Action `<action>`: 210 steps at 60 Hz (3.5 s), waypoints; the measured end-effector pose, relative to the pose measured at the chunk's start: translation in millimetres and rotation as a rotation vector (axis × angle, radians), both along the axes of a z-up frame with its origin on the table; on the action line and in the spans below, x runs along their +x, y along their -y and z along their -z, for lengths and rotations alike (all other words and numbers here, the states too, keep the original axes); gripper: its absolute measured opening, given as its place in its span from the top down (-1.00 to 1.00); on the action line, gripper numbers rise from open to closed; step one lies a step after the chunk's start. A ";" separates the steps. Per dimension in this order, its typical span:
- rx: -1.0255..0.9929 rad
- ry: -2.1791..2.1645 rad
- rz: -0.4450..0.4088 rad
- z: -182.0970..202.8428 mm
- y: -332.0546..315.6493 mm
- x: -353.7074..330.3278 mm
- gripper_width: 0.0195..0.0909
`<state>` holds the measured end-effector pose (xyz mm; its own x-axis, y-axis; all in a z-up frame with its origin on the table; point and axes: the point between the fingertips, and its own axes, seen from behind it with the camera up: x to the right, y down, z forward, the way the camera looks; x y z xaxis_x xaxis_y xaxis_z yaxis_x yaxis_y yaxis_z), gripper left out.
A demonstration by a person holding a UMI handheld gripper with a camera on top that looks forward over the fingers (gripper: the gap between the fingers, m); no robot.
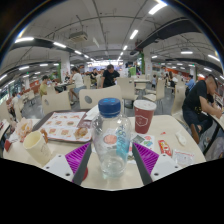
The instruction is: Pour water
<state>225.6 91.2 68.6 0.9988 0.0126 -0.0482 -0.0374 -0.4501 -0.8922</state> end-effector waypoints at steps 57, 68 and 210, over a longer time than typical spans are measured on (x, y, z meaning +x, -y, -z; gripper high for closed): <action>0.070 0.814 -0.005 -94.1 -38.5 -18.0 0.37; 0.043 1.360 -0.131 -124.9 -41.1 -60.7 0.36; -0.282 0.115 0.090 -55.0 130.4 -132.0 -0.85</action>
